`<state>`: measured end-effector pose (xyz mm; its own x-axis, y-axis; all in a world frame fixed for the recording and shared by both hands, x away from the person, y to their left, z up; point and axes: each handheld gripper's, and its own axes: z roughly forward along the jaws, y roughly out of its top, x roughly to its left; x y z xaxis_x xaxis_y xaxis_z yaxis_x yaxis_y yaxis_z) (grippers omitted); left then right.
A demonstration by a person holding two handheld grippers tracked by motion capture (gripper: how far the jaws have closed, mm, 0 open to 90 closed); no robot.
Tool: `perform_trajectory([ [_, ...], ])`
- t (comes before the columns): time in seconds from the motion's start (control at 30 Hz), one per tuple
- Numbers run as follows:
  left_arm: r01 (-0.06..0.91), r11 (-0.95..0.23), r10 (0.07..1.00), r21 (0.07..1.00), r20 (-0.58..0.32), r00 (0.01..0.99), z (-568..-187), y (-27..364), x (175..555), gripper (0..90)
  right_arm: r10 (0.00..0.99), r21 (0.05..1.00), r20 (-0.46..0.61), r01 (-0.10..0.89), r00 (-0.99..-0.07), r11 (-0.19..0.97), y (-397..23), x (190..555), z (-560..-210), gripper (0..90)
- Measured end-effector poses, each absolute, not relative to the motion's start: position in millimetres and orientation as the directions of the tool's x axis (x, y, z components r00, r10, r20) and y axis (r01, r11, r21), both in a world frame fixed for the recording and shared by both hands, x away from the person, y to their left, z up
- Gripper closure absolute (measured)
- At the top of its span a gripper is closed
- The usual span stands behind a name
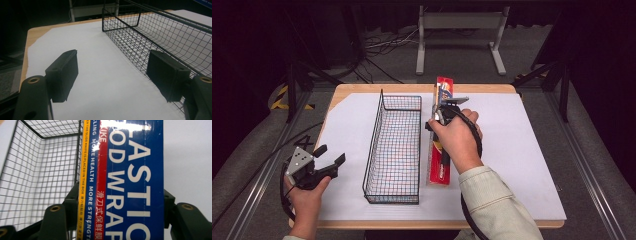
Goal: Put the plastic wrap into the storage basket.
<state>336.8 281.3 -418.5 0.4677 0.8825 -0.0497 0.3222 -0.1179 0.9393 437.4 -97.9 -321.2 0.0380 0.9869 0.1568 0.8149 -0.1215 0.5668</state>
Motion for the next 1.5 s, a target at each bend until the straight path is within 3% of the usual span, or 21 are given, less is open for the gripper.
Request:
perform_trajectory([
  [0.6, 0.324, -0.122, 0.881, 0.938, -0.048, 0.471, -419, 280, 337, 25.7, 0.98, 0.588, 0.197, 0.801, -0.006, -0.113, -70, 430, -295, 40.9],
  [1.5, 0.321, -0.113, 0.883, 0.94, -0.053, 0.466, -419, 283, 337, 25.7, 0.953, 0.595, 0.299, 0.789, -0.041, -0.153, -21, 433, -310, 40.7],
])
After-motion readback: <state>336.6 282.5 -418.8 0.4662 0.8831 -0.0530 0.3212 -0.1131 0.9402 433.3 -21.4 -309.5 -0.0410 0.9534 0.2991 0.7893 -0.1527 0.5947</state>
